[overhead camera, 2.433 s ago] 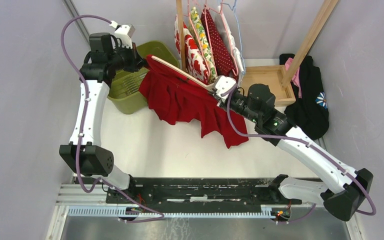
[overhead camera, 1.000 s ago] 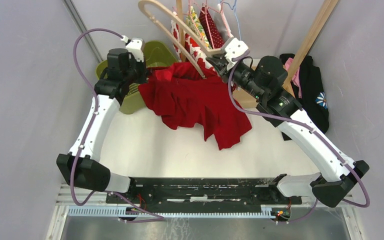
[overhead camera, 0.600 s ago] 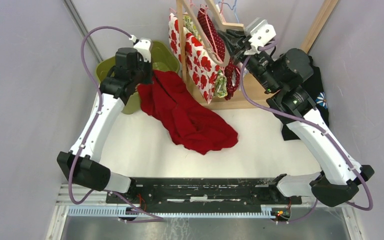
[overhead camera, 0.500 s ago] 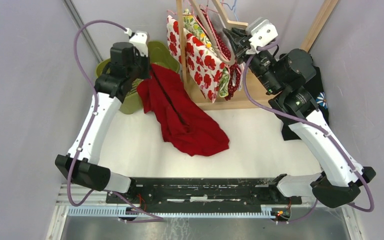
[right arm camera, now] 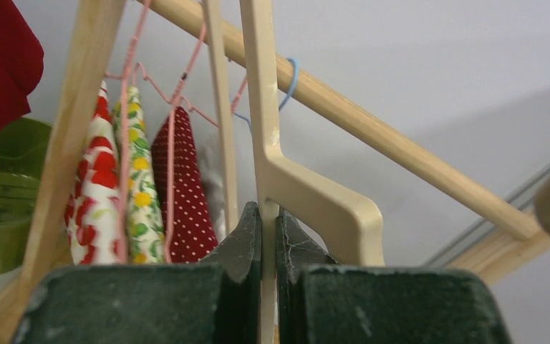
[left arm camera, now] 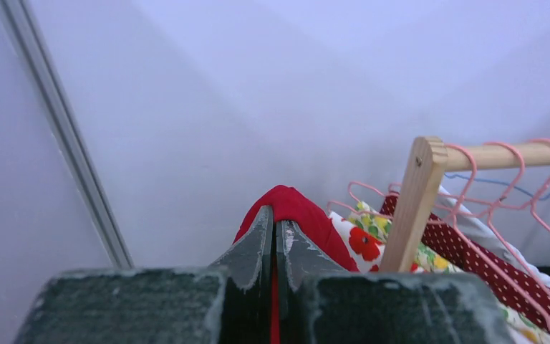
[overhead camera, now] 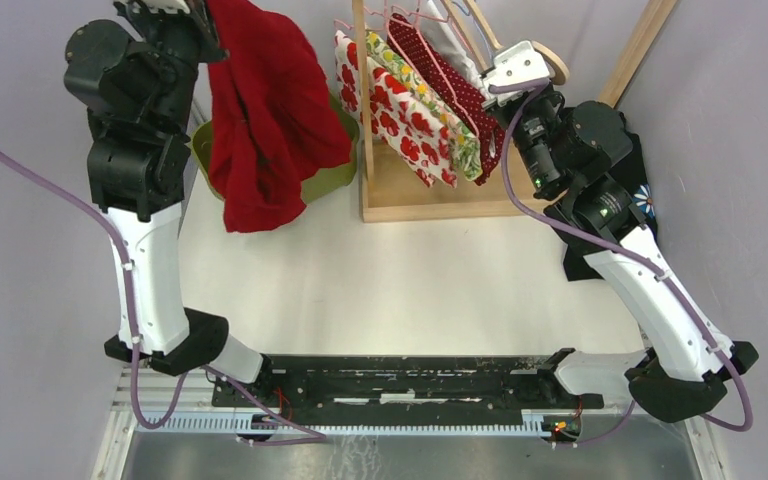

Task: Remove the skirt from the hanger
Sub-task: Place the skirt in the bin.

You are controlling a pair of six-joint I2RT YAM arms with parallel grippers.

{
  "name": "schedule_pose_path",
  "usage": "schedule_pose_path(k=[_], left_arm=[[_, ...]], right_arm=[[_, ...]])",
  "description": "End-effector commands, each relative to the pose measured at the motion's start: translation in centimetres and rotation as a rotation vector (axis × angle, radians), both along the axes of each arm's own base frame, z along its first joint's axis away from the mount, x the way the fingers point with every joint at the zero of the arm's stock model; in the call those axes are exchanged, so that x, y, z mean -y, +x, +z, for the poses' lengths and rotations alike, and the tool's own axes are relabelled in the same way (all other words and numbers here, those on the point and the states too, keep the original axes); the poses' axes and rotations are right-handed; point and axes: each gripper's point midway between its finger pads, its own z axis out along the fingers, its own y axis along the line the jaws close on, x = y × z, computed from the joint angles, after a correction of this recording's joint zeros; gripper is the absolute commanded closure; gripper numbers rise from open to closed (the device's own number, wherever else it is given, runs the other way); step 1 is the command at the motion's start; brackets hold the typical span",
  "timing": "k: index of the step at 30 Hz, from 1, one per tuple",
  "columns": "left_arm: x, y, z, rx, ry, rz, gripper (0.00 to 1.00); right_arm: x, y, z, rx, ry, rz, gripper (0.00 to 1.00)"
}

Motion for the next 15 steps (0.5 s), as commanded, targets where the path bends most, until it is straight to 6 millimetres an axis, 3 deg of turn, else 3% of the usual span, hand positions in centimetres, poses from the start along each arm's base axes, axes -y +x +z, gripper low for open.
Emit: schedule_pose_path(k=[1, 6, 10, 15], left_arm=[[-2.8, -1.3, 5.3, 0.191, -0.002, 0.135, 0.97], [-6.0, -3.6, 8.9, 0.317, 0.02, 0.302, 0.97], [-7.4, -1.9, 9.0, 0.331, 0.046, 0.393, 0.97], [-8.7, -0.4, 9.3, 0.371, 0.007, 0.38, 0.97]], right_arm=[[4.1, -1.6, 2.7, 0.077, 0.018, -0.13, 0.99], [4.6, -1.8, 2.5, 0.073, 0.025, -0.143, 0.99], [4.8, -1.6, 2.5, 0.074, 0.023, -0.153, 0.99], [5.1, -1.2, 2.0, 0.069, 0.011, -0.167, 0.99]])
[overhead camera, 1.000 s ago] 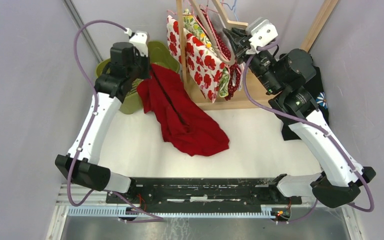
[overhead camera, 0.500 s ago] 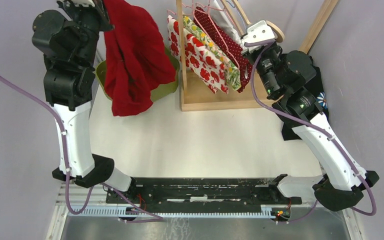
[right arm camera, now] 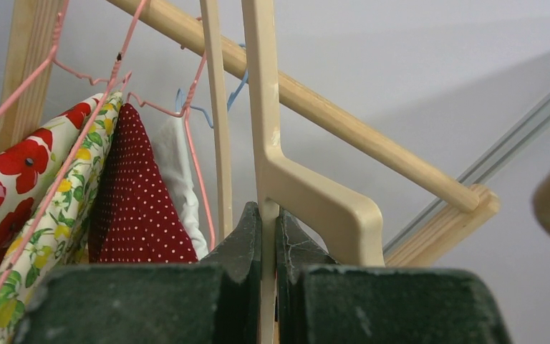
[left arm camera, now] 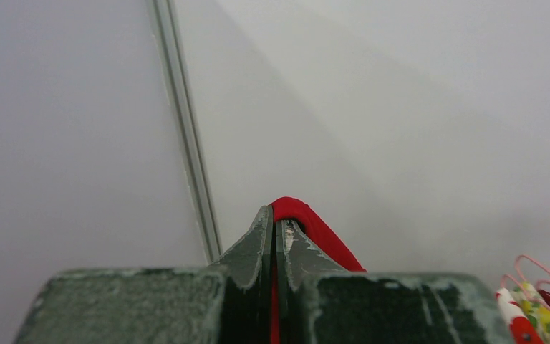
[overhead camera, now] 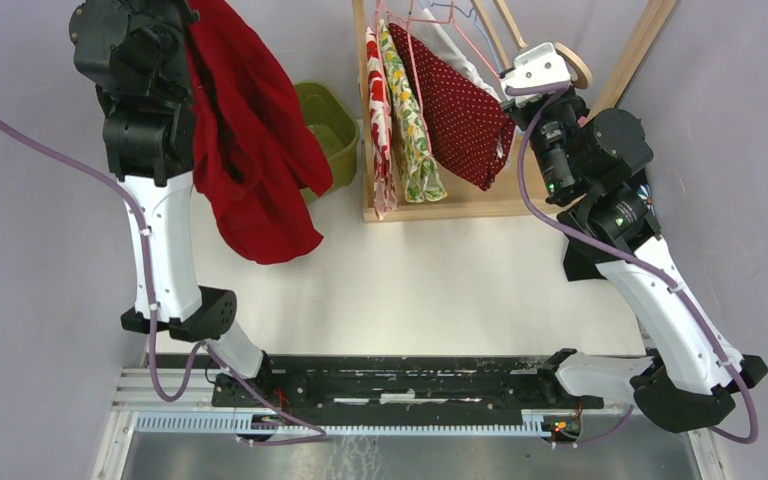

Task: Remove the skirt from the hanger
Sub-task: Place the skirt in the bin.

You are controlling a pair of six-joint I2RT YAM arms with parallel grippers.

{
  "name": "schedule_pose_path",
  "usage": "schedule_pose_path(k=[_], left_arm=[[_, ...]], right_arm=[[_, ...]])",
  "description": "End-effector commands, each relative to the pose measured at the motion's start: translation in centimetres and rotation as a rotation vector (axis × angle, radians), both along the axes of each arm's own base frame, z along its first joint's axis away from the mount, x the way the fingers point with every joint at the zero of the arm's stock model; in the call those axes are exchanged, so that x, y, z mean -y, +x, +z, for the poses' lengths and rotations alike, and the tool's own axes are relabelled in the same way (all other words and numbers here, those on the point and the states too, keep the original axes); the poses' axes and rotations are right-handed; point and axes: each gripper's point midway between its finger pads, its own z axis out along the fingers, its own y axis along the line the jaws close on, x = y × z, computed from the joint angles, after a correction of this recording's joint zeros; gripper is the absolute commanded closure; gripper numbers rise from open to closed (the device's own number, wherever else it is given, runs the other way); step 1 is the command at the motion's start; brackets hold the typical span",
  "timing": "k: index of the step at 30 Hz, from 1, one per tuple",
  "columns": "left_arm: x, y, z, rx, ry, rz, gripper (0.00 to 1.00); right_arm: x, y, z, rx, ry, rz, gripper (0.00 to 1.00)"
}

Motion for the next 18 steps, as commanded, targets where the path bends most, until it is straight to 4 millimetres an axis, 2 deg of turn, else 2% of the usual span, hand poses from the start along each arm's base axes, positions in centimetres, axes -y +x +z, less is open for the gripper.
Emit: schedule_pose_path(k=[1, 4, 7, 11, 13, 16, 18], left_arm=[[-3.1, -2.4, 5.3, 0.234, -0.036, 0.046, 0.97], [-5.7, -2.1, 6.2, 0.306, -0.074, 0.052, 0.97], [-7.3, -2.4, 7.6, 0.4, -0.113, 0.037, 0.97], [-7.9, -4.2, 10.4, 0.58, -0.172, -0.079, 0.97], [-7.6, -5.2, 11.7, 0.664, -0.181, -0.137, 0.97], [-7.1, -5.7, 12.7, 0.77, -0.203, -0.22, 0.97], [-7.0, -5.2, 12.8, 0.809, -0.232, -0.268, 0.97]], right_arm=[[1.6, -0.3, 1.1, 0.05, 0.022, -0.052, 0.99], [1.7, 0.2, 0.6, 0.041, 0.032, -0.058, 0.99], [1.9, 0.8, 0.3, 0.036, 0.036, -0.068, 0.99], [2.3, 1.7, -0.1, 0.026, 0.05, -0.083, 0.99], [2.4, 2.2, -0.5, 0.018, 0.06, -0.088, 0.99], [2.9, 2.9, -1.1, 0.004, 0.075, -0.1, 0.99], [3.2, 3.3, -1.5, -0.004, 0.084, -0.108, 0.99]])
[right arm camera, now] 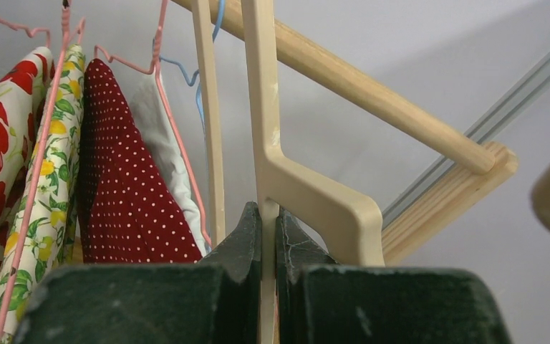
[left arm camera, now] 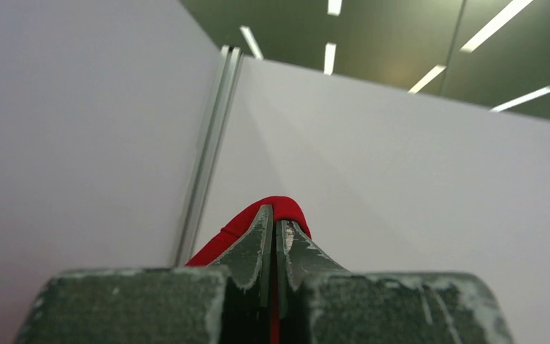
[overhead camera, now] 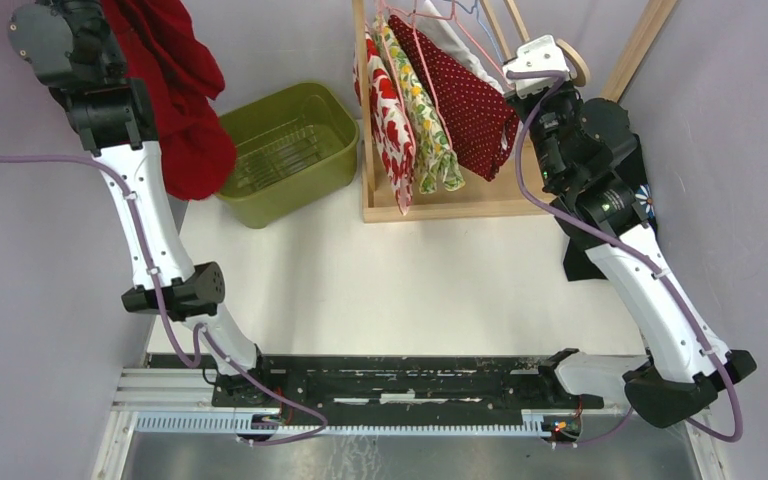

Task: Remove the skirt from the hanger
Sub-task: Place the skirt in the bin.

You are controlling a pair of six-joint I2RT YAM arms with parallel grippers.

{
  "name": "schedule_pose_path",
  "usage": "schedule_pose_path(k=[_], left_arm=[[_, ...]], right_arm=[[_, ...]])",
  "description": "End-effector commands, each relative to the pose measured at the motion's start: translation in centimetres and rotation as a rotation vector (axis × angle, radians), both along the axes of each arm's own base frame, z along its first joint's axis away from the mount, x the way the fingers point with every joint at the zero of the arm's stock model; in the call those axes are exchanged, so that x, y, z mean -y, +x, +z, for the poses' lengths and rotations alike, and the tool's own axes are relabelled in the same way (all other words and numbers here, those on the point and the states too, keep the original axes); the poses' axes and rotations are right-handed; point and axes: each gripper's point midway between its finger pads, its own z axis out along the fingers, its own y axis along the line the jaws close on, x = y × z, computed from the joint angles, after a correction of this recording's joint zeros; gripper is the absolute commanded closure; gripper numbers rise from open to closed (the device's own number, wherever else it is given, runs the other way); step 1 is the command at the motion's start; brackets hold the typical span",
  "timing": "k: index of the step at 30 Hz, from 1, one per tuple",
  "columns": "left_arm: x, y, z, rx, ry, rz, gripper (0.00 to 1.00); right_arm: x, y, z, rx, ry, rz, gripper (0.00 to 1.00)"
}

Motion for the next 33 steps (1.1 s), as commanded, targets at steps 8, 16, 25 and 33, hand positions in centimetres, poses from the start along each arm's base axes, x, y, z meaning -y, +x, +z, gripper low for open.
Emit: schedule_pose_path(k=[8, 16, 25, 33], left_arm=[[6.3, -2.9, 5.4, 0.41, -0.008, -0.444, 0.97], [8.9, -0.1, 4.0, 0.376, 0.012, -0.503, 0.97], [8.1, 0.9, 3.6, 0.402, 0.012, -0.455, 0.97], [7.8, 4.3, 1.4, 0.314, 0.025, -0.424, 0.97]], right_arm=[[2.1, 1.6, 0.3, 0.032, 0.088, -0.043, 0.99], [2.5, 2.2, -0.7, 0.008, 0.1, -0.045, 0.99], [3.3, 2.8, -0.9, 0.009, 0.103, -0.069, 0.99], [3.7, 3.3, -1.4, -0.006, 0.107, -0.077, 0.99]])
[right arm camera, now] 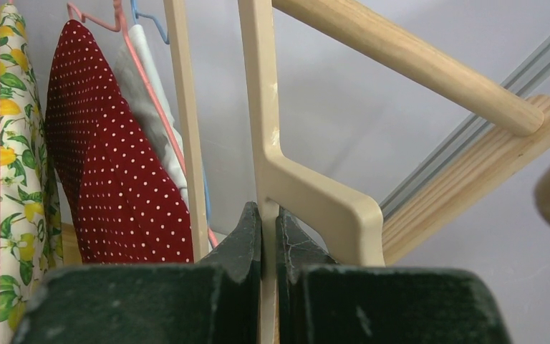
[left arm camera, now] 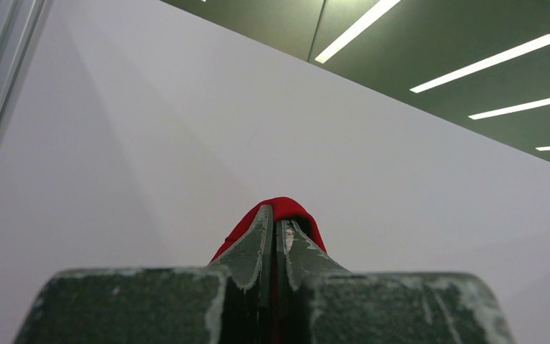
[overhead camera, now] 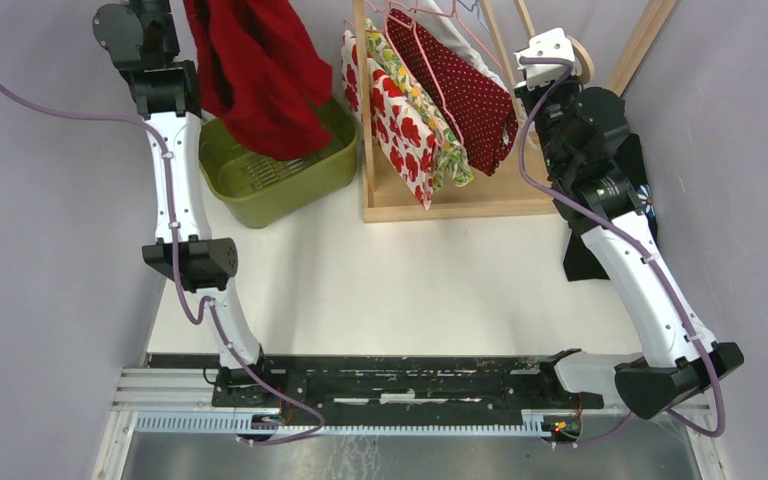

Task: Remove the skirt from the hanger
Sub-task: Place the skirt in the bin.

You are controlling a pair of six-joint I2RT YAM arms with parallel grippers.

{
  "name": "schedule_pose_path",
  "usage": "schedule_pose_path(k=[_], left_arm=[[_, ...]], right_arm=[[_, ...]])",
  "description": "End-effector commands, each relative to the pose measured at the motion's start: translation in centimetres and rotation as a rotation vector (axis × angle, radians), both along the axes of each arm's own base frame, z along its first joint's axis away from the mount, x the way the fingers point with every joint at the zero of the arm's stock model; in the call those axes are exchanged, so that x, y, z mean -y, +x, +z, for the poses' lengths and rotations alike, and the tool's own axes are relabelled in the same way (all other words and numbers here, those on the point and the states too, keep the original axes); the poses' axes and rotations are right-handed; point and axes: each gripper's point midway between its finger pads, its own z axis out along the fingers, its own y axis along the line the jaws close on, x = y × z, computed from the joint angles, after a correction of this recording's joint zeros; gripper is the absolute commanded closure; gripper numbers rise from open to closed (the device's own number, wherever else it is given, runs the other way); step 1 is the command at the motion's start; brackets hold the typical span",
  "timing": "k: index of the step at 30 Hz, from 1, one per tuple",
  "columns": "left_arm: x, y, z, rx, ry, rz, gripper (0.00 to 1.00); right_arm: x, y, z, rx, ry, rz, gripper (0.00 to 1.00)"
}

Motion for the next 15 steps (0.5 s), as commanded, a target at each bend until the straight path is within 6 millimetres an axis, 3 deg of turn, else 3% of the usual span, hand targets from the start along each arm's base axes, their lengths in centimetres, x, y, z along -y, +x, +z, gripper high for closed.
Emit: schedule_pose_path(k=[1, 5, 6, 9, 13, 15], left_arm=[[0.1, -2.7, 2.1, 0.093, 0.038, 0.027, 0.97], [1.6, 1.3, -2.6, -0.089, 0.122, -0.011, 0.97], [1.8, 3.0, -5.1, -0.169, 0.14, -0.021, 0.97], [2.2, 5.5, -11.5, -0.368, 0.186, -0.032, 0.97], [2.8, 7.0, -20.2, -0.587, 0.245, -0.067, 0.97], [3.3, 6.6, -23.4, -0.66, 0.256, -0.101, 0.97]], right_arm=[[1.2, -0.1, 1.8, 0.063, 0.039, -0.035, 0.99], [1.2, 0.0, 1.0, 0.047, 0.034, -0.034, 0.99], [1.3, -0.1, 0.9, 0.046, 0.036, -0.033, 0.99], [1.2, -0.1, 0.6, 0.04, 0.036, -0.029, 0.99], [1.5, -0.5, 0.8, 0.046, 0.028, -0.03, 0.99], [1.6, -0.5, 0.8, 0.049, 0.026, -0.034, 0.99]])
